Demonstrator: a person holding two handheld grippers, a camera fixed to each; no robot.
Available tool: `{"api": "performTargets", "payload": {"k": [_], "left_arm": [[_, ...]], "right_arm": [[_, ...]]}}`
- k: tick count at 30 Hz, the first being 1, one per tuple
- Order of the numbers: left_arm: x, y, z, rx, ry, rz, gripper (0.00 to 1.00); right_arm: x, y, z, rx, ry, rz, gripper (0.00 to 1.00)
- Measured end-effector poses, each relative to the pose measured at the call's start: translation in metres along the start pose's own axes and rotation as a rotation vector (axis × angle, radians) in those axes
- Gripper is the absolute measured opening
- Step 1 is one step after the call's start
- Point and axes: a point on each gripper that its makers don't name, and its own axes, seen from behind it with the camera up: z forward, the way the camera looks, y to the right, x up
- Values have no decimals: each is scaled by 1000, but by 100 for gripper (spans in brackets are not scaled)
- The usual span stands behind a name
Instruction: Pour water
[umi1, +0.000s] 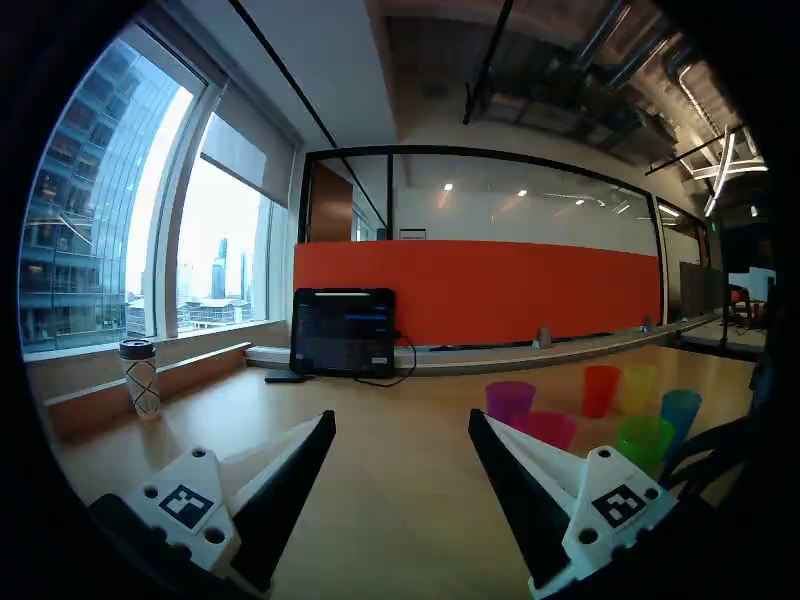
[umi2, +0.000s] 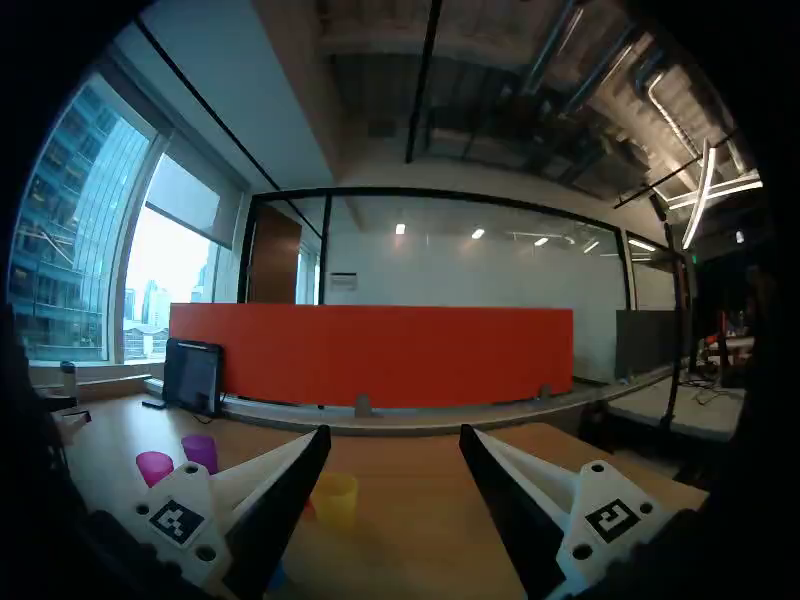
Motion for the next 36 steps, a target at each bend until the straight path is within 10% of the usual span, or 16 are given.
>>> {"api": "performTargets", "payload": {"k": [36], "left_arm": [[-8, 3, 3, -8, -19, 6, 99]], "right_arm": [[-38, 1, 14, 35, -4, -26, 100]]}}
